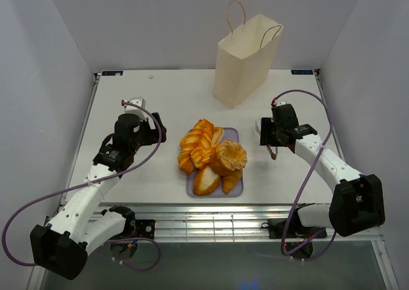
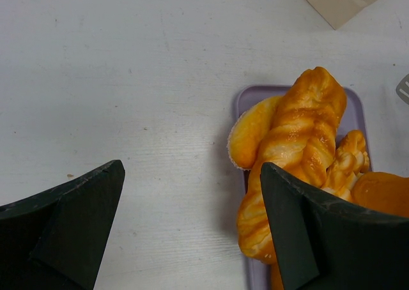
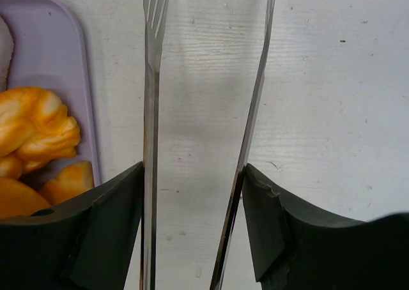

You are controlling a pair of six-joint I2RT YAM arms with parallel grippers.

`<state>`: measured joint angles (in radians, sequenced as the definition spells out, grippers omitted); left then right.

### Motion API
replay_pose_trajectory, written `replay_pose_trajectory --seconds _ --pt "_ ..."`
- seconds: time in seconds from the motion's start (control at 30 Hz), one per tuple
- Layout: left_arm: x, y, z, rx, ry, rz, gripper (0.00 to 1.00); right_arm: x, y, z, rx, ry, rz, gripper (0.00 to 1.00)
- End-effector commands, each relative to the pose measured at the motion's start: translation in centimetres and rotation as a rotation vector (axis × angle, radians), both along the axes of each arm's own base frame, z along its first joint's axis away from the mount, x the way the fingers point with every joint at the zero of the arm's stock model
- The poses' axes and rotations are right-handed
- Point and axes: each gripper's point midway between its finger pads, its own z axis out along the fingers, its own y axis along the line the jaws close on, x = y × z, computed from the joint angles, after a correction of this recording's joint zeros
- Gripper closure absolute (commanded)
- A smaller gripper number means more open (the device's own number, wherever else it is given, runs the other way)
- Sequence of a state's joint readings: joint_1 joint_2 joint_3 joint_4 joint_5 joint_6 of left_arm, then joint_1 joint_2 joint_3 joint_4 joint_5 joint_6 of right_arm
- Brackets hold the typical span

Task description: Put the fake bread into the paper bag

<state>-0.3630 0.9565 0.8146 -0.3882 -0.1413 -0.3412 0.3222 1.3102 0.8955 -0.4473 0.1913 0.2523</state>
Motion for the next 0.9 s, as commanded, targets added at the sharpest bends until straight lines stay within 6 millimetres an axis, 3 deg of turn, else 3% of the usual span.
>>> replay_pose_trajectory --seconds 0.0,0.43,0.47,0.87 --pt "0.4 -0.3 1.5 -0.009 -0.038 -0.006 0.02 0.2 0.5 3.4 0.014 -0.060 0.054 0.35" --pt "0.6 0.3 1.0 0.011 -0.029 0.024 0.02 -2.2 2.0 10.4 0.098 -0.151 0.139 0.34" --pt "0.6 0.2 1.1 0.009 -0.033 0.022 0.05 -2.4 2.1 10.7 0.104 -0.154 0.147 0.34" --pt "0.9 0.7 0.4 0.036 -0.016 0.043 0.04 -7.4 4.4 14.5 0.261 -0.170 0.314 0.35"
